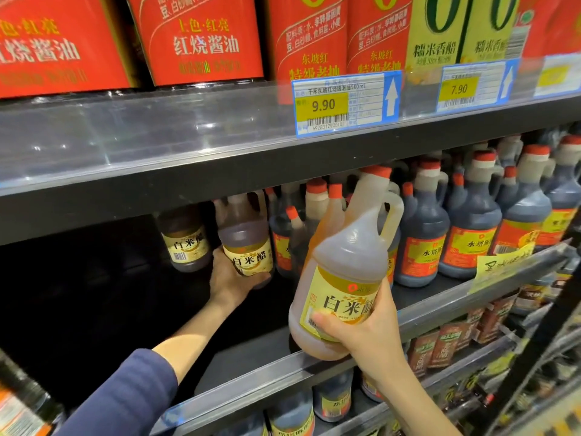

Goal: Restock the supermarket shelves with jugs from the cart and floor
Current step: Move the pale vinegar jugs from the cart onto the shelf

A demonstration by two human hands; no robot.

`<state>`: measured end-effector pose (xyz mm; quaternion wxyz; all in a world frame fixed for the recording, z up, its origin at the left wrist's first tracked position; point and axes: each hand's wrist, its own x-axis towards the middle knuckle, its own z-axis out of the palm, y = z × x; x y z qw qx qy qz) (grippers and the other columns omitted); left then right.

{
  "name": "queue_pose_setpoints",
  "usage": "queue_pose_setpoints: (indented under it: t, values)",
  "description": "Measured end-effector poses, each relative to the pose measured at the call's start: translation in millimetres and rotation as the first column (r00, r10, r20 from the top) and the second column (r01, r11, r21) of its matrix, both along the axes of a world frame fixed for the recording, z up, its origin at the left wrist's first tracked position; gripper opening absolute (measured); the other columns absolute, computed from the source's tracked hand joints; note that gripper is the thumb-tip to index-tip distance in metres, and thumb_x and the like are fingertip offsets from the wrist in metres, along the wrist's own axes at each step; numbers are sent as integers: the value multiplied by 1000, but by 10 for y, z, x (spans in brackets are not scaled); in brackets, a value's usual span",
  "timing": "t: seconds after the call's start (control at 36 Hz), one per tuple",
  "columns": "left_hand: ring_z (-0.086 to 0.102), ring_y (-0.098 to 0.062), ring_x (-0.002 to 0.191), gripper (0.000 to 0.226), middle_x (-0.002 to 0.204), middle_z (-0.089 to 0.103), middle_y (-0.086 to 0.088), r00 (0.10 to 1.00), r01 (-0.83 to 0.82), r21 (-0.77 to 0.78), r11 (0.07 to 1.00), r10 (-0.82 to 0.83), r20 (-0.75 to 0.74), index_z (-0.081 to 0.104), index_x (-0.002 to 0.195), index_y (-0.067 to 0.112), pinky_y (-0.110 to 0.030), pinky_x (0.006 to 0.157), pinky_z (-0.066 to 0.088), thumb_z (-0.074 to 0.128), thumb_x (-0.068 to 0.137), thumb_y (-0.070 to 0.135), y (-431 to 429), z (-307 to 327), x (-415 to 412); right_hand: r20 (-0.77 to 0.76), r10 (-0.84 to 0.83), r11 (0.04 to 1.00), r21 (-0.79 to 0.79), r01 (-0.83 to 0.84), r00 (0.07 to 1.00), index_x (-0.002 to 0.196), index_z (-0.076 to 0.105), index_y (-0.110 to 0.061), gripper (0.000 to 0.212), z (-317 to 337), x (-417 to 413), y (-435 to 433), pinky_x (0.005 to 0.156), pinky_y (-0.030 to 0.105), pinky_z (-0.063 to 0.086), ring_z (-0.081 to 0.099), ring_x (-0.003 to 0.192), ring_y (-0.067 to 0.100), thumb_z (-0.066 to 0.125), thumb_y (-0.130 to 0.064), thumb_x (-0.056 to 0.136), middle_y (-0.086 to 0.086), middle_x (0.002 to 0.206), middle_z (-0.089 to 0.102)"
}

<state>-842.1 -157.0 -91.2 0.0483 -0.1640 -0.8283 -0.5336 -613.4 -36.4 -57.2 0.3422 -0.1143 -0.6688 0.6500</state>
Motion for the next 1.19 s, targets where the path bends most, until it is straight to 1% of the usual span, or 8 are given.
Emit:
queue_pose_setpoints:
  t: [0.28, 0.5, 0.61, 0.67, 0.75, 0.92, 1.08, 1.19]
  values:
    - [53, -26, 118, 111, 125, 54, -9, 998, -62, -40, 997, 62, 6, 31, 128, 10, -48, 98, 47, 94, 40, 33, 54, 12, 5, 0, -21, 999, -32, 21, 1000, 121, 46, -24, 94, -35, 20, 4, 79, 26, 56, 66, 95, 9, 85, -37, 37, -1, 107, 65]
    - [51, -15, 119, 100, 132, 53, 0, 990, 79, 171, 982, -98, 106, 32, 140, 9, -36, 105, 40, 89, 59, 20, -174, 251, 356, -37, -24, 999, -45, 22, 999, 126, 43, -18, 101, -54, 36, 14, 80, 19, 55, 65, 96, 6, 84, -39, 35, 2, 111, 64]
    - [53, 1, 107, 63, 119, 56, 12, 986, 161, 202, 966, -165, 1, 49, 119, 29, -24, 99, 38, 84, 68, 18, -288, 397, 852, -53, -32, 999, -18, 31, 998, 127, 42, -16, 105, -60, 34, 0, 78, 15, 53, 64, 96, 4, 84, -40, 34, 3, 114, 62]
    - [53, 6, 115, 66, 122, 56, 21, 941, 337, 116, 934, -337, -17, 47, 115, 43, -17, 101, 38, 85, 62, 43, -349, 477, 1101, -64, -32, 999, -1, 32, 997, 128, 41, -16, 105, -54, 35, -20, 76, 13, 52, 63, 97, 2, 83, -40, 34, 2, 114, 61]
    - [33, 16, 128, 96, 137, 38, 32, 874, 482, -110, 869, -486, -17, 35, 131, 48, -11, 105, 30, 77, 48, 70, -387, 566, 1420, -90, -42, 998, 41, 45, 995, 131, 38, -20, 109, -61, 49, -77, 82, 15, 51, 60, 104, 0, 84, -41, 35, -3, 121, 57]
    - [44, 17, 118, 88, 125, 48, 38, 846, 524, -39, 851, -526, -90, 32, 126, 55, -8, 92, 42, 88, 59, 39, -204, 776, 1814, -140, -27, 996, 82, 38, 990, 115, 41, -57, 98, -58, 94, -229, 82, 17, 53, 60, 106, -4, 92, -22, 39, -32, 113, 60]
    - [47, 11, 119, 91, 126, 50, 32, 814, 531, -103, 841, -540, -215, 34, 126, 55, -20, 98, 45, 90, 57, 37, -306, 903, 1800, -149, 13, 1000, 27, -9, 989, 114, 45, -34, 106, -106, 53, -355, 75, 14, 52, 64, 99, -2, 93, -52, 22, -24, 104, 66]
    - [51, 6, 118, 88, 124, 52, 27, 802, 532, -130, 837, -547, -240, 37, 131, 41, -16, 92, 48, 88, 61, 31, -428, 953, 1700, -97, 24, 992, 125, -11, 995, 99, 59, -12, 75, -107, -79, -342, 64, 15, 52, 66, 78, -4, 85, -32, 32, -4, 77, 72]
